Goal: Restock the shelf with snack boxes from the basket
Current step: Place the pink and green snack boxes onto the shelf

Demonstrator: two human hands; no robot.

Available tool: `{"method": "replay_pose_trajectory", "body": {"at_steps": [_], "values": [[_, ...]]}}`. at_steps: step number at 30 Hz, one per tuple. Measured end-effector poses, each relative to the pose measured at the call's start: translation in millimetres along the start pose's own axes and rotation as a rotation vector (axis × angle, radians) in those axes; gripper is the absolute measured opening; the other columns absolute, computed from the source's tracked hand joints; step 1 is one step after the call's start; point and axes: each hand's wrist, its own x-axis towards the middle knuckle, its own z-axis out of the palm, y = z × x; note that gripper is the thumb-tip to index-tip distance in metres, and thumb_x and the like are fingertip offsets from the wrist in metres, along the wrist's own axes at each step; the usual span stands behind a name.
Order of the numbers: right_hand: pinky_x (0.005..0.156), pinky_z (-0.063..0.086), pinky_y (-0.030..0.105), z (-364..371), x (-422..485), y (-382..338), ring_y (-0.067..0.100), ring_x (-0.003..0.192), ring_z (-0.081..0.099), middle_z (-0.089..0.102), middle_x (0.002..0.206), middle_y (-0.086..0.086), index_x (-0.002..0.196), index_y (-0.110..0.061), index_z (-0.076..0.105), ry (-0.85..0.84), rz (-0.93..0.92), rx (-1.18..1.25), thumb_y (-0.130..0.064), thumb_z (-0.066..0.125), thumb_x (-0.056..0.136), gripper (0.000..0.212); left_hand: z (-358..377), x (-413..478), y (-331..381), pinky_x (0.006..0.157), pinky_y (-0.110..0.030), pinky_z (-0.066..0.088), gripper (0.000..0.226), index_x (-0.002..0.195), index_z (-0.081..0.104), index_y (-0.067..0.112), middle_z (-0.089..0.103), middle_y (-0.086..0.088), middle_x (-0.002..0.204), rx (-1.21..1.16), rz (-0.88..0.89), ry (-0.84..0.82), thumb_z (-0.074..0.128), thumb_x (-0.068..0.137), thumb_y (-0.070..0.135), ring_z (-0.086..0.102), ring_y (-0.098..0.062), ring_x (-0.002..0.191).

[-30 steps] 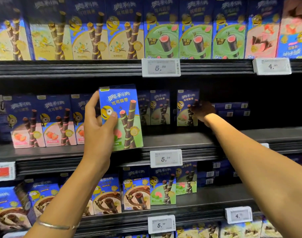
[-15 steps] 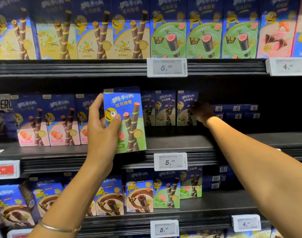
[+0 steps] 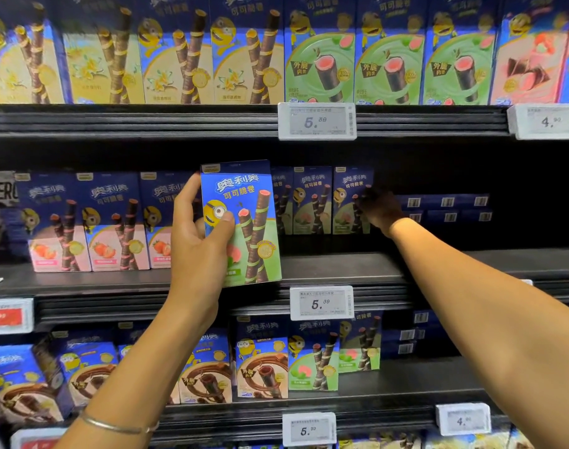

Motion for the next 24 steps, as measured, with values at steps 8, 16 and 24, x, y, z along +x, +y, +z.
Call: {"method": "replay_pose_trajectory", "body": {"at_steps": [8, 16, 24], "values": [[0.106, 0.046, 0.048, 2, -6, 3, 0.036, 0.120, 0.060, 0.063, 0.129, 0.021, 0.132, -0.003, 0.059, 0.061, 0.097, 0.304, -0.035, 0.054, 0.103, 0.043, 1, 1, -3, 0.069, -0.031, 0.064, 0.057, 0.152, 0.045, 0.033, 0.076, 0.014, 0.116, 0.011, -0.001, 0.003, 0.056, 0.106, 0.002, 0.077, -0.010, 0.102], [0.107, 0.047, 0.046, -7, -8, -14, 0.034, 0.123, 0.059, 0.065, 0.130, 0.012, 0.129, -0.011, 0.063, 0.158, 0.219, 0.483, -0.035, 0.072, 0.089, 0.047, 10, -8, -12, 0.067, -0.026, 0.063, 0.057, 0.152, 0.045, 0.033, 0.073, 0.017, 0.122, -0.015, -0.002, -0.027, 0.056, 0.106, 0.001, 0.076, -0.010, 0.107], [0.077, 0.054, 0.033, -24, -75, -59, 0.014, 0.084, 0.067, 0.071, 0.098, 0.004, 0.114, -0.014, 0.065, -0.115, -0.011, 0.835, -0.026, 0.061, 0.100, 0.019, 29, -11, -12, 0.074, -0.038, 0.067, 0.056, 0.151, 0.043, 0.034, 0.077, 0.017, 0.112, -0.015, -0.028, -0.066, 0.057, 0.107, 0.004, 0.077, -0.018, 0.105]]}}
